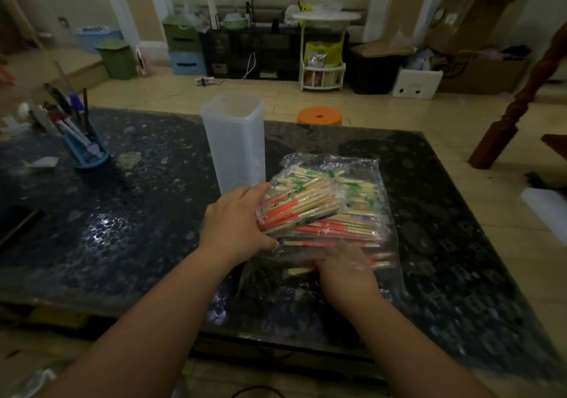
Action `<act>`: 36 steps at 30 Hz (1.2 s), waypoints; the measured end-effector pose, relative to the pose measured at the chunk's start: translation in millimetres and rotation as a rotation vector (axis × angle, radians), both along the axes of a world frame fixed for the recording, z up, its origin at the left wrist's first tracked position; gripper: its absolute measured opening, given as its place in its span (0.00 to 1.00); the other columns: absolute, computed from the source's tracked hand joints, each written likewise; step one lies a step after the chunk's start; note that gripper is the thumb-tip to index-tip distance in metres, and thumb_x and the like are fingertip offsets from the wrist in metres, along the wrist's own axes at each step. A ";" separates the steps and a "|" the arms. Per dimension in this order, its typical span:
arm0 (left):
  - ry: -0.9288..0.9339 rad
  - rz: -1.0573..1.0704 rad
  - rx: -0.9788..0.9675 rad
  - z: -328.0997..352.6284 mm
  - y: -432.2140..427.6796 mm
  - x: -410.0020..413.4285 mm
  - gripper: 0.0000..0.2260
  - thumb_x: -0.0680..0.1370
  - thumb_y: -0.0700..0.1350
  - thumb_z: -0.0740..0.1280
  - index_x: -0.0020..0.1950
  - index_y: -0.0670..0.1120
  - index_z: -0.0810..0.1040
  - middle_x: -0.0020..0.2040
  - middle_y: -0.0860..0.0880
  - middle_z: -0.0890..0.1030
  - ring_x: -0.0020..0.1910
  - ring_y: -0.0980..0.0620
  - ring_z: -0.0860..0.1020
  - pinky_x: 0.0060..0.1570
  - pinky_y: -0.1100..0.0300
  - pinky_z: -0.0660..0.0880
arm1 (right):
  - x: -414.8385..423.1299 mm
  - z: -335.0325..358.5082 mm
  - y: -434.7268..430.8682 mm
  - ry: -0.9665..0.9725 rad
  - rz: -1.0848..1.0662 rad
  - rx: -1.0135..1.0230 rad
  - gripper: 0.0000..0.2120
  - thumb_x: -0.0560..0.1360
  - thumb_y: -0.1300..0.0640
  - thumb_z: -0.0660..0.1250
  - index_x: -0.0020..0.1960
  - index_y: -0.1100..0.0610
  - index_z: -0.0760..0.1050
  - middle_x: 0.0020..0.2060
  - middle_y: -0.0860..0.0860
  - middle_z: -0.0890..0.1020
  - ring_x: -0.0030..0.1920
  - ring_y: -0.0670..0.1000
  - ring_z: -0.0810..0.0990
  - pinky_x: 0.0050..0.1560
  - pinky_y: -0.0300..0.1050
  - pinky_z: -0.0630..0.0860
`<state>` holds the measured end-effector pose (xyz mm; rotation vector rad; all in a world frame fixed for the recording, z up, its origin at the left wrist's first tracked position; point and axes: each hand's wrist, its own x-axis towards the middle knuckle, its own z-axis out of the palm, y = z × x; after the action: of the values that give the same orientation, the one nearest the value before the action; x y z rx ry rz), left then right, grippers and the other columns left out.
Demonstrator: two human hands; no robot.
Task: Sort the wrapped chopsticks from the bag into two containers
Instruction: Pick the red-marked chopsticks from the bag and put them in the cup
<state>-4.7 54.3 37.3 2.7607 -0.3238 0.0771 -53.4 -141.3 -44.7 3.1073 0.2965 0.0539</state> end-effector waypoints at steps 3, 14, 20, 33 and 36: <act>-0.001 -0.004 0.006 0.2 0.1 -0.3 0.48 0.64 0.59 0.80 0.78 0.58 0.58 0.71 0.53 0.70 0.69 0.49 0.68 0.69 0.47 0.63 | -2.5 1.1 2.0 0.046 -0.022 -0.022 0.14 0.78 0.54 0.61 0.62 0.50 0.77 0.59 0.51 0.78 0.60 0.56 0.74 0.61 0.49 0.66; -0.015 0.029 0.021 -1.2 5.2 2.8 0.50 0.62 0.61 0.80 0.78 0.59 0.59 0.72 0.53 0.70 0.70 0.48 0.68 0.68 0.46 0.65 | -19.7 38.9 15.7 0.005 0.028 0.018 0.16 0.79 0.57 0.61 0.66 0.51 0.73 0.61 0.53 0.75 0.53 0.57 0.80 0.47 0.48 0.76; -0.036 0.026 -0.004 -3.7 7.7 3.6 0.48 0.63 0.63 0.79 0.78 0.59 0.60 0.70 0.52 0.72 0.68 0.47 0.70 0.66 0.46 0.66 | -25.5 71.9 31.6 -0.195 0.192 0.190 0.09 0.79 0.49 0.61 0.54 0.53 0.74 0.49 0.53 0.80 0.44 0.58 0.80 0.36 0.49 0.71; -0.053 0.018 0.102 -1.2 8.4 1.7 0.47 0.66 0.60 0.78 0.79 0.59 0.57 0.70 0.52 0.70 0.69 0.47 0.69 0.66 0.47 0.66 | -14.3 123.6 -5.3 -0.641 -0.401 1.585 0.17 0.81 0.51 0.63 0.34 0.53 0.71 0.27 0.48 0.74 0.29 0.47 0.74 0.31 0.44 0.72; -0.055 0.013 0.108 -2.8 7.9 1.4 0.46 0.66 0.59 0.78 0.78 0.59 0.57 0.71 0.52 0.70 0.69 0.47 0.68 0.67 0.46 0.65 | -13.3 124.4 -6.5 -0.617 -0.462 1.774 0.17 0.81 0.49 0.62 0.36 0.54 0.72 0.25 0.47 0.74 0.26 0.45 0.73 0.28 0.40 0.72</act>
<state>-3.4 62.1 34.5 2.8716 -0.3337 0.1430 -66.7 -147.7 79.7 3.9941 -1.0710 2.3218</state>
